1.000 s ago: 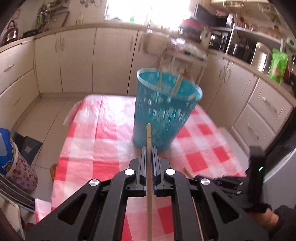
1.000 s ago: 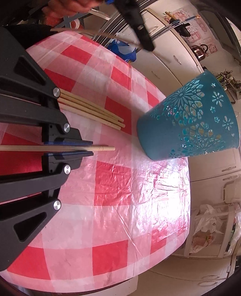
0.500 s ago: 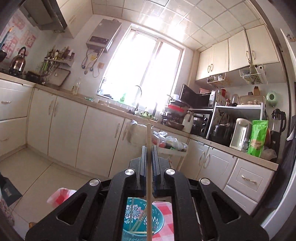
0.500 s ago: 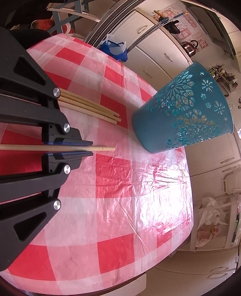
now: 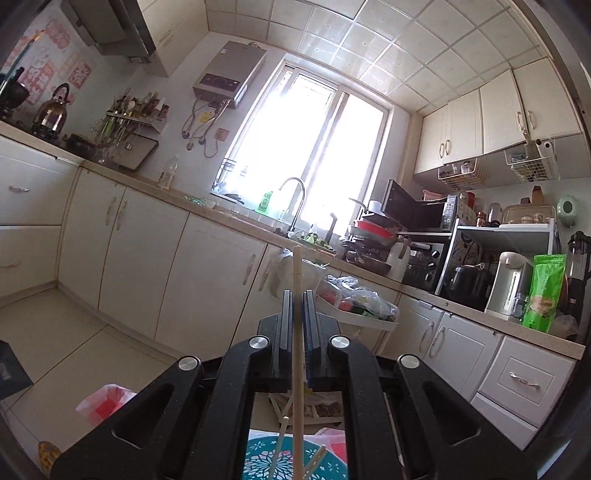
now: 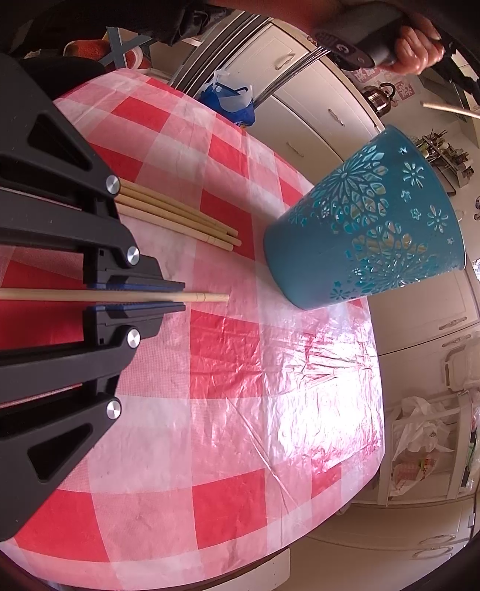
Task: Organize utensils
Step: 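Lift the chopstick over the teal bin and open the left gripper, then carry the chopstick over the teal bin and open the right gripper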
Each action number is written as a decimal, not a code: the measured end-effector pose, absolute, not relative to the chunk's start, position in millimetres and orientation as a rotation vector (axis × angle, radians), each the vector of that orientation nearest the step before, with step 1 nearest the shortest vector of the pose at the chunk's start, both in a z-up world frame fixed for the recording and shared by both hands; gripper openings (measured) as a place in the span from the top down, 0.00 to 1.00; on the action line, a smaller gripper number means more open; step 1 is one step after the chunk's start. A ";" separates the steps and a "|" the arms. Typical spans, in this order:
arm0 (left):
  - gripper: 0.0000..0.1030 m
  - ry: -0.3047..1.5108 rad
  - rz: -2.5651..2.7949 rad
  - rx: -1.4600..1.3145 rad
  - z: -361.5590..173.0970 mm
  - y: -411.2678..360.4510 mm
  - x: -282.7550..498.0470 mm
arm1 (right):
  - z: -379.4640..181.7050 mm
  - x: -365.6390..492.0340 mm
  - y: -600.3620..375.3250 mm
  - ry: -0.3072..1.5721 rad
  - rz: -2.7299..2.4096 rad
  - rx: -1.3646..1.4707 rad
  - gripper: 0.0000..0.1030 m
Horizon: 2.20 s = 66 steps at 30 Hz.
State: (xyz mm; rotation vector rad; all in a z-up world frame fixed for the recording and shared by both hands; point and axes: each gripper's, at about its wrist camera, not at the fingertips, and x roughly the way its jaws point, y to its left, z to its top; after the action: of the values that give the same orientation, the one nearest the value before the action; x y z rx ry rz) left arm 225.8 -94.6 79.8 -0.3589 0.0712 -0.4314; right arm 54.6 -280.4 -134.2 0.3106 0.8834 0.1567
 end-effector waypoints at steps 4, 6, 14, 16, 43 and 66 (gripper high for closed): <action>0.95 0.093 -0.405 -0.349 59.5 -100.7 242.3 | -134.3 54.4 -280.8 0.881 0.159 0.314 0.94; 0.95 0.113 -0.397 -0.347 46.6 -103.3 248.0 | -133.9 54.4 -281.5 0.880 0.159 0.316 0.94; 0.95 0.178 -0.373 -0.338 -0.4 -104.5 254.9 | -133.8 54.4 -282.0 0.878 0.158 0.319 0.94; 0.95 0.195 -0.378 -0.322 -8.9 -106.1 253.7 | -133.9 54.3 -281.9 0.879 0.156 0.320 0.94; 0.77 0.422 -0.353 -0.270 -56.6 -26.1 140.2 | -118.6 35.1 -300.1 0.741 0.195 0.417 0.94; 0.73 0.485 -0.375 -0.415 -69.7 40.2 72.5 | 109.2 91.2 -260.1 0.116 0.258 0.447 0.94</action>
State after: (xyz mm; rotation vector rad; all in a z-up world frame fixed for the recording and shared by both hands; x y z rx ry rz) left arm 72.5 40.2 -69.7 -0.4155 0.4846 -0.3749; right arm 91.2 -260.1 109.2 0.4469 0.1161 0.2585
